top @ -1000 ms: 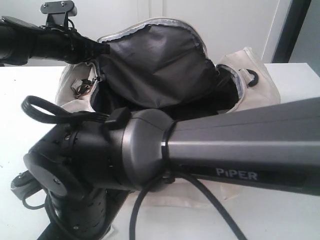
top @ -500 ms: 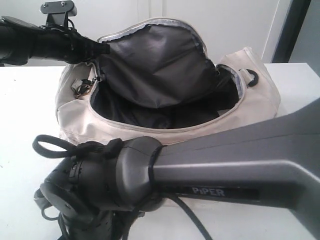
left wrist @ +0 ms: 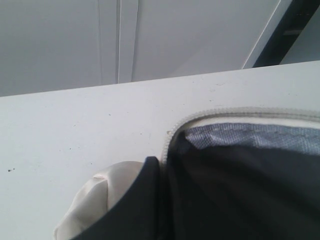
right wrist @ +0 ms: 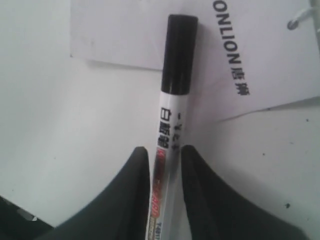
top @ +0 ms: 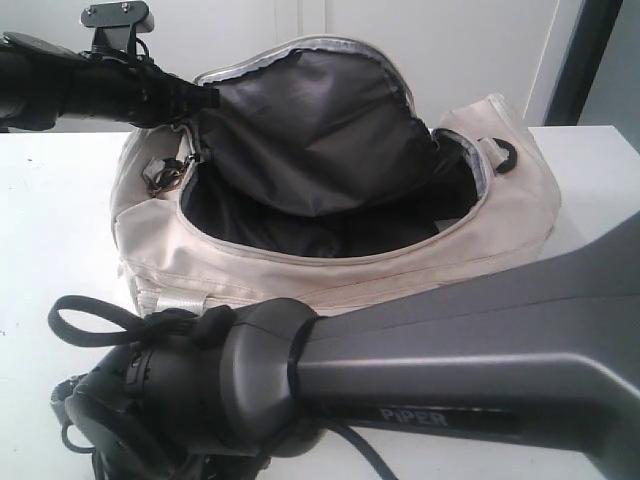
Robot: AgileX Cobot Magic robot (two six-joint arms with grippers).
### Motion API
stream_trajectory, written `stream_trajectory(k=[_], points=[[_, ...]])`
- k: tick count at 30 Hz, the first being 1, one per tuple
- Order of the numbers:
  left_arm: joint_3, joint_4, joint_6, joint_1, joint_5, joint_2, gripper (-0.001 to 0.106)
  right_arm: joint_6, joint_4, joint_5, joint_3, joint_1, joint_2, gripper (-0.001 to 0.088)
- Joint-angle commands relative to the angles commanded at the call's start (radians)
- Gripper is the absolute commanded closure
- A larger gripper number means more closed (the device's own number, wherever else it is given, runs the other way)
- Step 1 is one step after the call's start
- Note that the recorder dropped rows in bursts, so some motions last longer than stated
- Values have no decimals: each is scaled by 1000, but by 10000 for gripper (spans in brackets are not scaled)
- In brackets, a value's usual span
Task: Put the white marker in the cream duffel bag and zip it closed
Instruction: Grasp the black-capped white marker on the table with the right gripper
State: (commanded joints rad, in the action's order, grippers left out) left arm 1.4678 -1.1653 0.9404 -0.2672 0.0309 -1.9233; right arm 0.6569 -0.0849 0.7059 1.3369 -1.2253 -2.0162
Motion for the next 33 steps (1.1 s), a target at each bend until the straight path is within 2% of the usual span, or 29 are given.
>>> stream_trajectory(k=[23, 30, 33], points=[[0, 0, 0, 0, 0, 0, 1053, 27, 2, -14, 0, 0, -56, 643], [0, 0, 0, 0, 0, 0, 1053, 27, 2, 9, 0, 0, -56, 856], [0, 0, 0, 0, 0, 0, 1053, 24, 2, 12, 0, 0, -52, 868]])
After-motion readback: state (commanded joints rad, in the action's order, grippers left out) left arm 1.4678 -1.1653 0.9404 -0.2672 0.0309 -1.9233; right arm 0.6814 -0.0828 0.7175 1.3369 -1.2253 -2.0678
